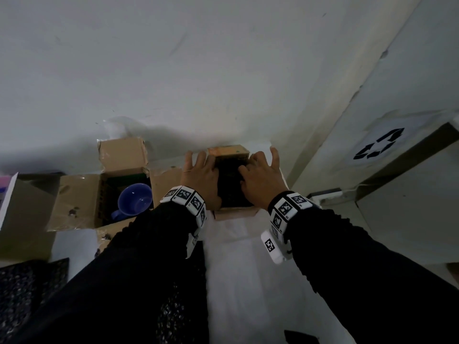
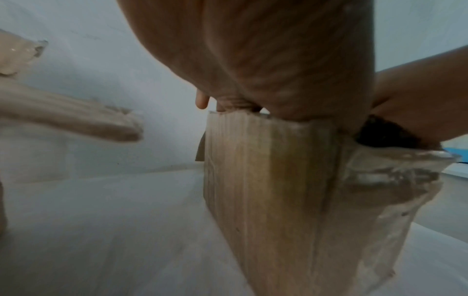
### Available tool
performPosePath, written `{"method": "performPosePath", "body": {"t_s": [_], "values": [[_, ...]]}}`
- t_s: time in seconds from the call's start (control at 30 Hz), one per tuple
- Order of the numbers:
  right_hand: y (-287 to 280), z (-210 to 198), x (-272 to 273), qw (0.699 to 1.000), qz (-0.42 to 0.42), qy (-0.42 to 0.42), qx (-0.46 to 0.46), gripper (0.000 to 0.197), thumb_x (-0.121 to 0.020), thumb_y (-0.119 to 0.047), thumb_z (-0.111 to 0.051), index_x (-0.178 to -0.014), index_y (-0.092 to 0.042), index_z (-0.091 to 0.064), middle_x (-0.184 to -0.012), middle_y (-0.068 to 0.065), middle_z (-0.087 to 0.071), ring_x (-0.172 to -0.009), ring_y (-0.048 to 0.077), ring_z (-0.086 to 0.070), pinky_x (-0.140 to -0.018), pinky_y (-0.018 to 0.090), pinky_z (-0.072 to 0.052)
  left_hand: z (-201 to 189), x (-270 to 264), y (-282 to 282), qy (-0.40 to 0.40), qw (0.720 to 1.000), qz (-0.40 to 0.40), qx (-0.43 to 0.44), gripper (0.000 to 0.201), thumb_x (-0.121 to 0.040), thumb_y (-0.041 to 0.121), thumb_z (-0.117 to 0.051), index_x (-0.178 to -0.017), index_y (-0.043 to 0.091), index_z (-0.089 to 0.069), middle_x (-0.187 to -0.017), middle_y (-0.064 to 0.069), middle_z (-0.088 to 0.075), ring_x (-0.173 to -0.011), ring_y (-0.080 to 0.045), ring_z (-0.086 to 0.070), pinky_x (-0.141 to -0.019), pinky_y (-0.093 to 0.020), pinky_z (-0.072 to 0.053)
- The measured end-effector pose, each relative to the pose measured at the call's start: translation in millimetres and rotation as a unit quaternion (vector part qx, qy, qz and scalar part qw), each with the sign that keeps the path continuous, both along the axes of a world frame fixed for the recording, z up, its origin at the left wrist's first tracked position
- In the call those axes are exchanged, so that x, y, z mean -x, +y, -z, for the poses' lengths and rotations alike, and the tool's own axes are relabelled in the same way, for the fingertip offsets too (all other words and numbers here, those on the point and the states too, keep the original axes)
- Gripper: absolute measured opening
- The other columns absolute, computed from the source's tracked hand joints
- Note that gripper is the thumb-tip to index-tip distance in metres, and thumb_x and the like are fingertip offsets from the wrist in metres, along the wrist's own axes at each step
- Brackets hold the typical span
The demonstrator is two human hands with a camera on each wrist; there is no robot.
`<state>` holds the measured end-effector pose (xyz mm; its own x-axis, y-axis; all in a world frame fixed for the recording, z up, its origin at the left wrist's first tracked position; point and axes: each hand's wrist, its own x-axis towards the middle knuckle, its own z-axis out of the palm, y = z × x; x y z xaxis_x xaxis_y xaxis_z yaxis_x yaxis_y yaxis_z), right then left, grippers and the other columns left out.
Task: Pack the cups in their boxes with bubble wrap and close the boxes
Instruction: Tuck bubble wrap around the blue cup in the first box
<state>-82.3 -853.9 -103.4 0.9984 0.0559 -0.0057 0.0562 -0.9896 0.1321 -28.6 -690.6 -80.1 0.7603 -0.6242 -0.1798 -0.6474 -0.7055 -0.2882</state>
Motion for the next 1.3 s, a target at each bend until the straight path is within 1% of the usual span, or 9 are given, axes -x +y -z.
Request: {"method": "performPosePath", "body": {"t_s": [0.17,0.37,0.6,0.7,0.77,0.87,1.0,1.1,1.3], "values": [[-3,15,-6,0.999,-0.008,-0.018,-0.031,0.021,-0.072,-0.026,-0.06,-0.087,-0.013,-0.064,-0.093,0.004,-0.067,-0.121,0.036,-0.048,-0.11,0.061,-0.001,2,-8,2,0.002,1.0,0.008,-0.015,0.078,-0.06,0.061,-0.04,-0.123,0.021,-0.061,-0.147,0.0,-0.035,-0.143,-0.038,-0.005,-0.102,-0.067,0.023],[1,7,-16,0.998,-0.013,0.053,-0.035,0.068,-0.079,-0.035,-0.05,-0.144,-0.029,-0.032,-0.121,0.003,-0.063,-0.14,0.036,-0.019,-0.098,0.056,0.034,5,-8,1,0.006,1.0,0.008,-0.019,0.076,-0.063,0.061,-0.042,-0.124,0.02,-0.059,-0.132,0.003,-0.053,-0.142,-0.035,-0.014,-0.1,-0.068,0.025],[10,5,-32,0.993,0.012,0.114,-0.003,0.044,-0.084,-0.042,-0.044,-0.124,-0.028,-0.055,-0.129,0.002,-0.056,-0.14,0.038,-0.014,-0.105,0.066,0.02,8,-6,1,0.011,1.0,-0.001,0.014,0.068,-0.064,0.059,-0.048,-0.118,0.018,-0.058,-0.132,-0.002,-0.049,-0.139,-0.035,-0.02,-0.108,-0.068,0.013],[3,3,-19,0.998,0.002,0.067,-0.02,0.038,-0.081,-0.036,-0.049,-0.115,-0.022,-0.059,-0.119,0.003,-0.062,-0.135,0.036,-0.027,-0.108,0.064,0.015,4,-2,4,-0.004,0.999,-0.001,0.035,0.068,-0.062,0.055,-0.055,-0.12,0.021,-0.056,-0.133,-0.005,-0.047,-0.132,-0.036,-0.03,-0.111,-0.062,-0.002],[-2,5,-5,0.999,-0.009,-0.016,-0.034,0.032,-0.077,-0.031,-0.055,-0.106,-0.019,-0.061,-0.11,0.005,-0.064,-0.125,0.035,-0.042,-0.11,0.061,-0.003,3,2,10,-0.017,0.997,0.011,0.076,0.062,-0.061,0.05,-0.057,-0.117,0.025,-0.058,-0.125,-0.004,-0.053,-0.12,-0.035,-0.04,-0.104,-0.055,-0.019],[-4,4,14,0.985,-0.075,-0.136,-0.079,0.02,-0.08,-0.03,-0.055,-0.095,-0.018,-0.059,-0.098,0.004,-0.061,-0.104,0.031,-0.053,-0.094,0.047,-0.03,6,13,17,-0.045,0.983,0.039,0.171,0.041,-0.07,0.042,-0.057,-0.107,0.025,-0.063,-0.106,0.0,-0.06,-0.101,-0.03,-0.047,-0.086,-0.043,-0.03],[-3,4,38,0.954,-0.182,-0.083,-0.223,0.028,-0.085,-0.04,-0.055,-0.09,-0.013,-0.058,-0.084,0.005,-0.057,-0.074,0.023,-0.05,-0.067,0.035,-0.038,10,37,24,0.029,0.949,0.122,0.291,0.027,-0.084,0.044,-0.049,-0.091,0.02,-0.06,-0.085,0.001,-0.059,-0.077,-0.022,-0.054,-0.073,-0.034,-0.038],[-6,17,54,0.969,-0.198,-0.021,-0.147,0.025,-0.08,-0.039,-0.06,-0.093,-0.017,-0.06,-0.08,0.0,-0.061,-0.073,0.021,-0.057,-0.078,0.034,-0.038,22,48,35,0.07,0.96,0.15,0.224,0.032,-0.081,0.053,-0.05,-0.089,0.026,-0.064,-0.084,0.007,-0.062,-0.074,-0.016,-0.058,-0.08,-0.033,-0.041],[0,15,58,0.988,-0.146,-0.023,-0.054,0.018,-0.067,-0.015,-0.076,-0.078,-0.026,-0.067,-0.078,-0.005,-0.062,-0.078,0.021,-0.063,-0.103,0.041,-0.025,27,54,33,0.023,0.976,0.114,0.182,0.018,-0.063,0.023,-0.077,-0.077,0.032,-0.07,-0.076,0.011,-0.061,-0.075,-0.016,-0.06,-0.085,-0.036,-0.029]]}}
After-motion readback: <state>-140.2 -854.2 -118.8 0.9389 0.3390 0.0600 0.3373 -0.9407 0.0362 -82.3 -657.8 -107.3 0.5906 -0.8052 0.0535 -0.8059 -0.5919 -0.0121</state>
